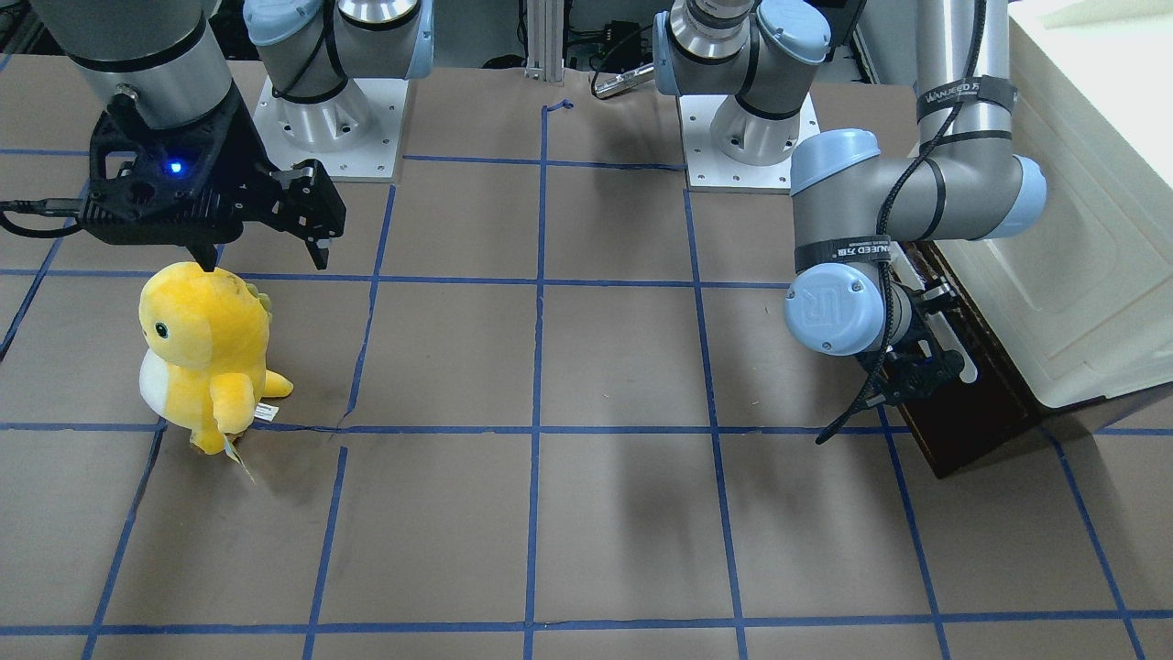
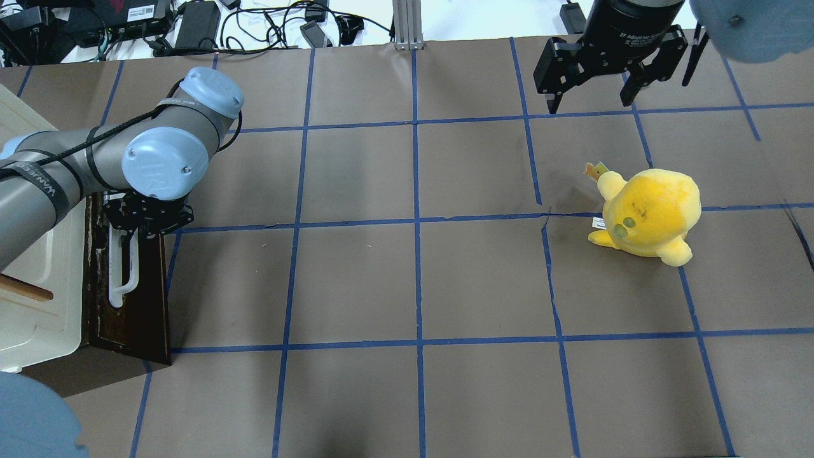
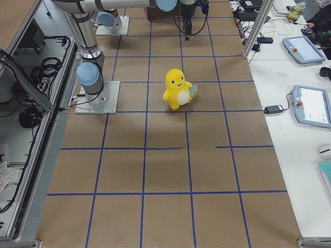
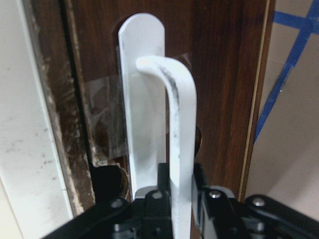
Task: Pull drawer sideways
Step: 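Pull the white handle with the left gripper, sliding the drawer outward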
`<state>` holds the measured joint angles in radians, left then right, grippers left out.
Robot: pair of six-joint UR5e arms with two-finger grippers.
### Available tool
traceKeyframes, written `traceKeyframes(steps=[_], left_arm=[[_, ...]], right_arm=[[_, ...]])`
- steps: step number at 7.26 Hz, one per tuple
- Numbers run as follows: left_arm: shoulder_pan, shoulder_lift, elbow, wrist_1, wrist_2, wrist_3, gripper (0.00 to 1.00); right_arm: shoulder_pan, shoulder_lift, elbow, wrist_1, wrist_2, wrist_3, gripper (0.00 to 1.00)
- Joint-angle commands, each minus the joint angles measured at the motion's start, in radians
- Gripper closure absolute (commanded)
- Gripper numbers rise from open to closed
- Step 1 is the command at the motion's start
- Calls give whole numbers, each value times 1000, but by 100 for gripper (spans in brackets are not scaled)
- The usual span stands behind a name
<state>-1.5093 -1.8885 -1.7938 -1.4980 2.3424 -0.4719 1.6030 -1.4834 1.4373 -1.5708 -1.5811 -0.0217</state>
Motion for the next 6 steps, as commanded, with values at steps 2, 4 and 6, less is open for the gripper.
traceKeyframes(steps=[2,4,6], left_arm=[[-6,-7,4,-2,0,-4,81],[-8,-14,5,-2,-2,-8,81],[-11,-15,11,-5,-3,-8,81]], right_arm=[[0,0,0,0,1,0,0],[0,0,0,0,1,0,0],[0,0,0,0,1,0,0]])
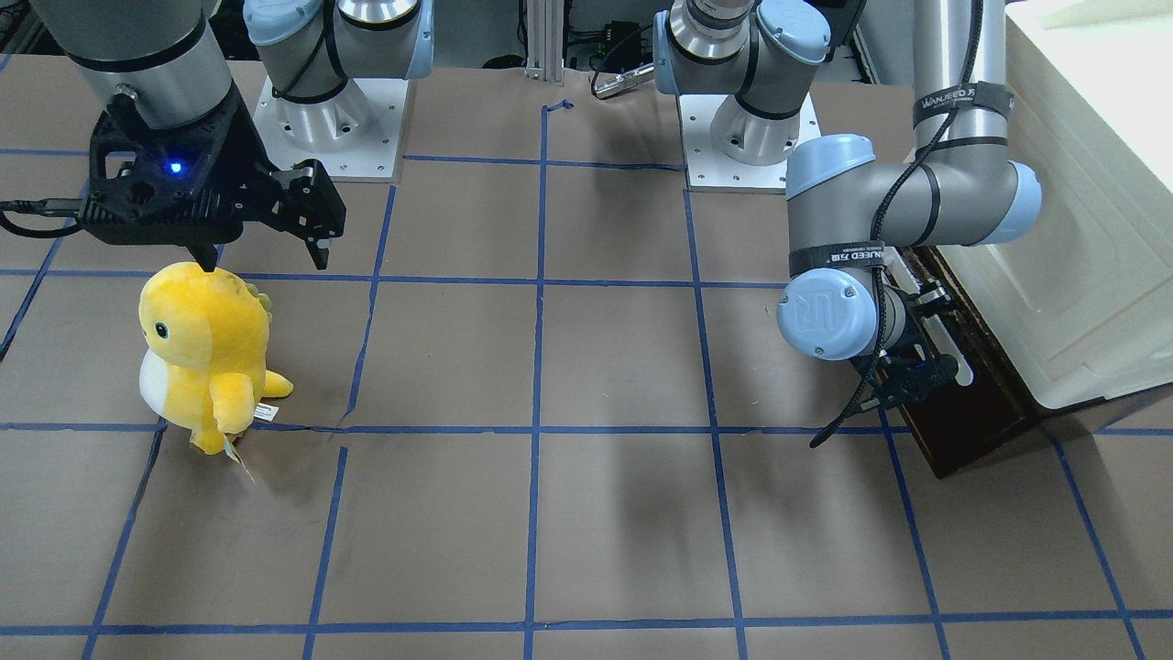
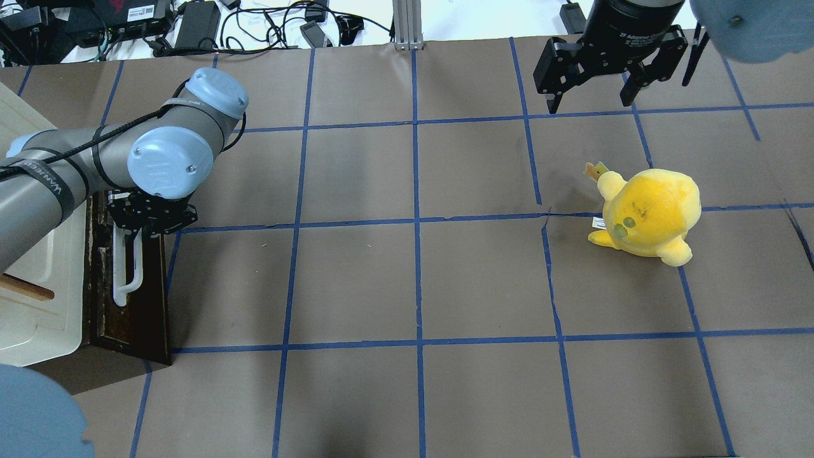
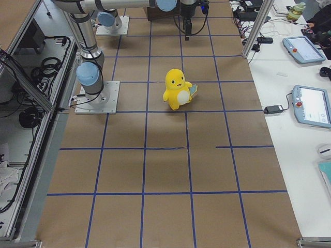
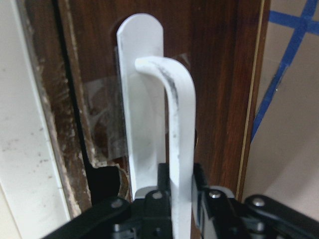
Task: Pull drawer sideways
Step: 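Pull the white handle with the left gripper, sliding the drawer outward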
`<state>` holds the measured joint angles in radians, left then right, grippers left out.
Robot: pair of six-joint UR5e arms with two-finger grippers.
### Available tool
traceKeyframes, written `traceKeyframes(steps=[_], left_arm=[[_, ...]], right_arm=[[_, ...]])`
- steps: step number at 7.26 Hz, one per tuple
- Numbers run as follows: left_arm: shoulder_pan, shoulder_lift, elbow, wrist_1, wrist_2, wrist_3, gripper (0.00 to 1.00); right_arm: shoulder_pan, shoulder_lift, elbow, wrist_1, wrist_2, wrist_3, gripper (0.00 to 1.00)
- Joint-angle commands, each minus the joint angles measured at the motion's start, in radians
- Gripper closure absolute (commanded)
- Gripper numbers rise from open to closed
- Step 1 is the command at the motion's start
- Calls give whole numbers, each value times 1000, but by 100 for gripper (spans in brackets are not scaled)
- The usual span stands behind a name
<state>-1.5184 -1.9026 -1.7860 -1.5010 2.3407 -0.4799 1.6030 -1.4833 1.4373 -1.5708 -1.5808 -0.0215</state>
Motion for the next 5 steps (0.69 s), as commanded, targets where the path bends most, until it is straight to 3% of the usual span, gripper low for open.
traceKeyframes(steps=[1,5], left_arm=[[-9,-1,5,-5,-1,-2,81],[-25,-1,10,-5,-18,-3,81]], right_arm=[[0,0,0,0,1,0,0],[0,0,0,0,1,-2,0]])
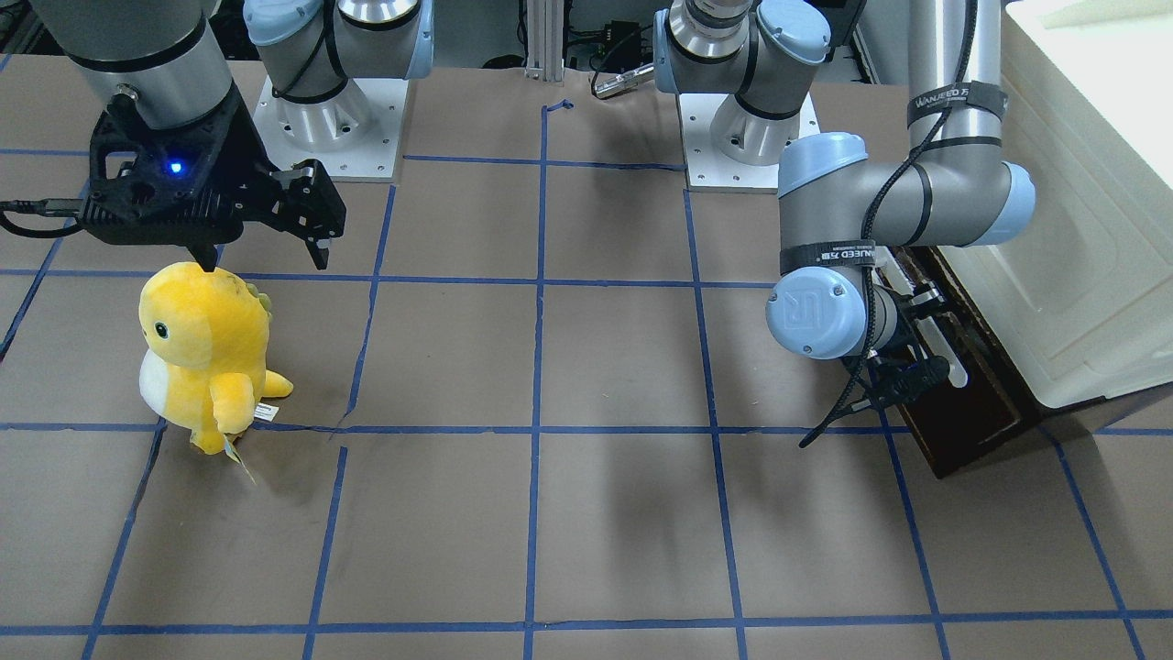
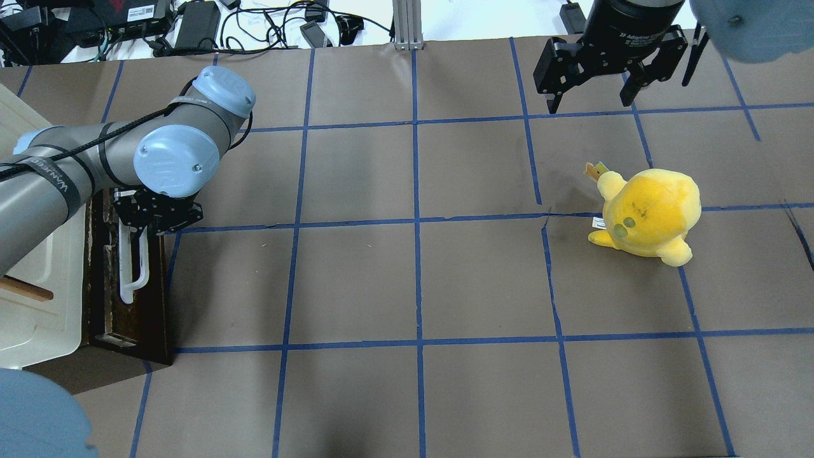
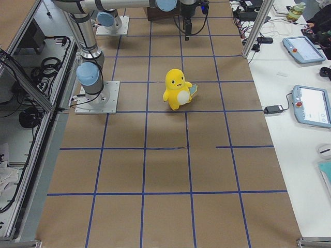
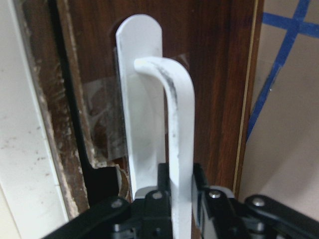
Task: Pull drawer sideways
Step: 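Pull the white handle with the left gripper, sliding the drawer outward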
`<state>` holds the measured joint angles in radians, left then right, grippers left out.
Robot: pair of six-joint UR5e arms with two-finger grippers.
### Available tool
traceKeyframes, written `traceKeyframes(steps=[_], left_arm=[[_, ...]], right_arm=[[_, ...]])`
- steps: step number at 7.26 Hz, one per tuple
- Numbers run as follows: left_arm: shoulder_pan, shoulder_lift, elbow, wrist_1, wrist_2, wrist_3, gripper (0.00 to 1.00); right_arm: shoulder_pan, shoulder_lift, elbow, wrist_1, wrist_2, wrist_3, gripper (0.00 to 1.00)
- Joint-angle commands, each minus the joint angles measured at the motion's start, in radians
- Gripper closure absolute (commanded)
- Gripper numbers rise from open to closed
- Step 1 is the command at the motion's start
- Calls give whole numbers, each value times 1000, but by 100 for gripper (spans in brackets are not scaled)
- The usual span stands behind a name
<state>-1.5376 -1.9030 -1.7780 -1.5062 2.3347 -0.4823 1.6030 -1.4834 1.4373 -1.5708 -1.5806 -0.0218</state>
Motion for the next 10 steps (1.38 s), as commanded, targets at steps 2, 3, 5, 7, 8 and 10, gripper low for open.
traceKeyframes(steps=[2,3,5,7,8,10], left_arm=[[-22,-8,29,-20,-21,-2,81],[-24,-7,29,-20,-32,-2,81],[-41,-13,38,-20,-35,-4,81],[-53,-16,48,-23,-37,-13,81],[-58,-14,48,-25,-37,-13,81],[-72,-16,58,-26,-60,-19,80]], right_arm=[[0,0,0,0,1,-1,0],[0,0,0,0,-1,-1,0],[0,0,0,0,1,0,0],[0,0,0,0,-1,0,0],[0,0,0,0,1,0,0],[0,0,0,0,1,0,0]])
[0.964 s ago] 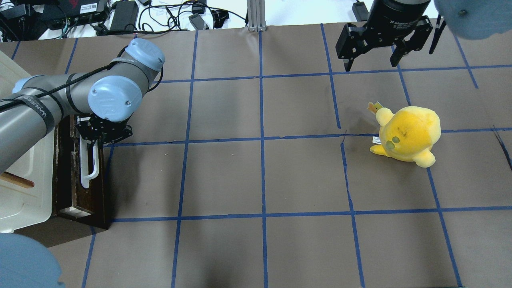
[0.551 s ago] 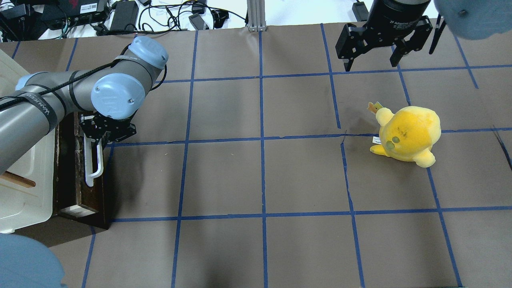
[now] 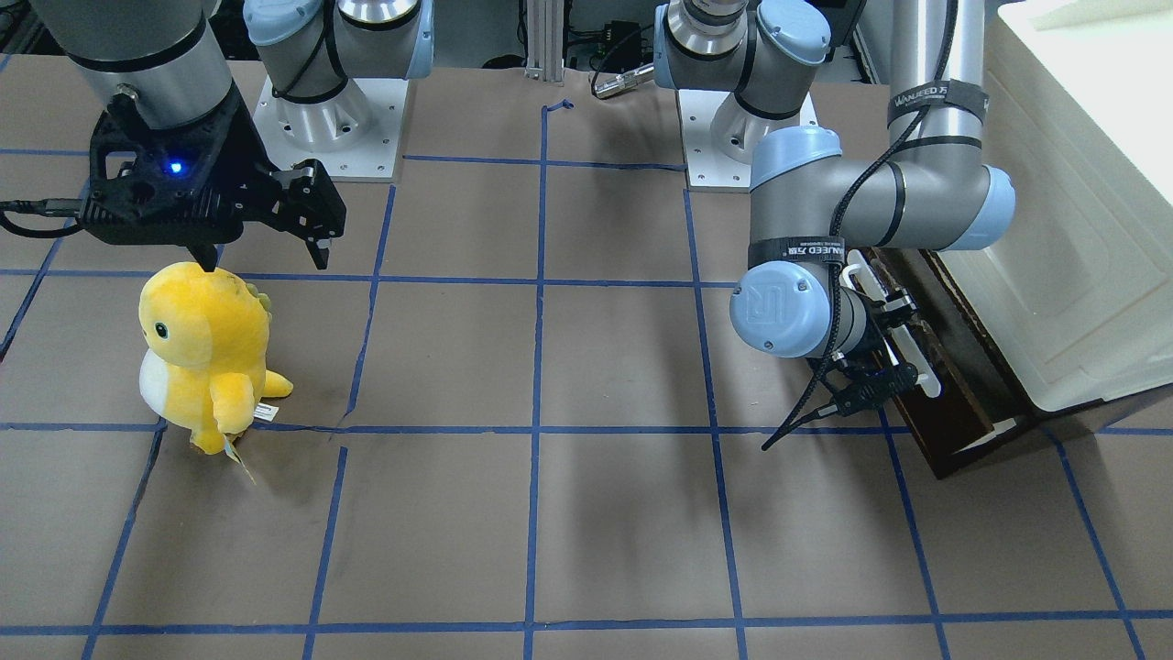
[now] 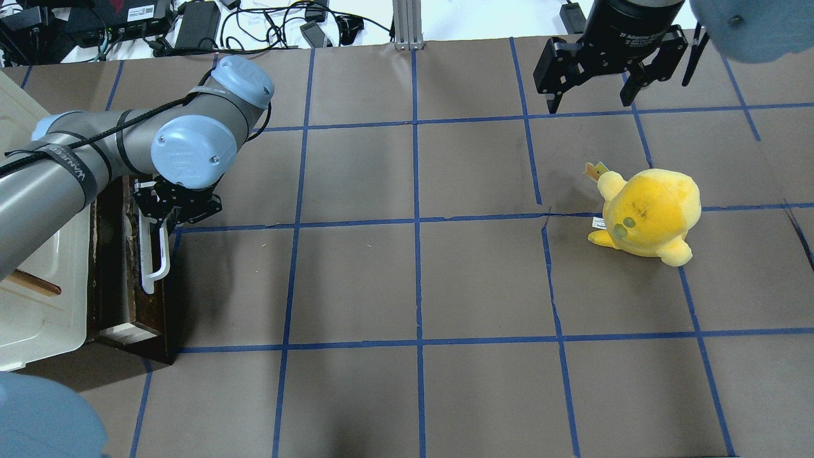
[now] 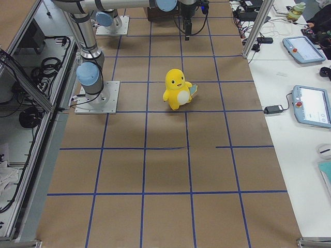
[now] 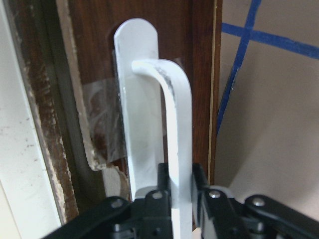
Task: Pull drawer sideways
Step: 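Pull the white handle with the left gripper, sliding the drawer outward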
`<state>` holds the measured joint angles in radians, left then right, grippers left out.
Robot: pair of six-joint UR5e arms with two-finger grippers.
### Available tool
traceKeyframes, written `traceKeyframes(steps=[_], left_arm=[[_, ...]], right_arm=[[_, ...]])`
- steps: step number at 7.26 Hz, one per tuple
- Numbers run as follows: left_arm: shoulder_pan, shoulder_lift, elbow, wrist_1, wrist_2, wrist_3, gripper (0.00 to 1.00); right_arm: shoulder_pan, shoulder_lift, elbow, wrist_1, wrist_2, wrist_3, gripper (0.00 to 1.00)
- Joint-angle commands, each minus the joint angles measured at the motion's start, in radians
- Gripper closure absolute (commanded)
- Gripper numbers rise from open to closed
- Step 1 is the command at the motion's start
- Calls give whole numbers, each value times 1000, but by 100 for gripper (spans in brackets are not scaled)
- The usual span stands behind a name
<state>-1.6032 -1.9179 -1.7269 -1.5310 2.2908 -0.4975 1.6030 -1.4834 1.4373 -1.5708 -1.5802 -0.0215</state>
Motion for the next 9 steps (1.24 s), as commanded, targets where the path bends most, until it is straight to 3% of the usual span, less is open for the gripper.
traceKeyframes(steps=[1,9], left_arm=[[-6,-1,9,-6,-17,-4,80],[-57,-12,33,-20,-39,-27,80]], right_arm=[[0,0,0,0,0,-1,0],[0,0,0,0,-1,0,0]])
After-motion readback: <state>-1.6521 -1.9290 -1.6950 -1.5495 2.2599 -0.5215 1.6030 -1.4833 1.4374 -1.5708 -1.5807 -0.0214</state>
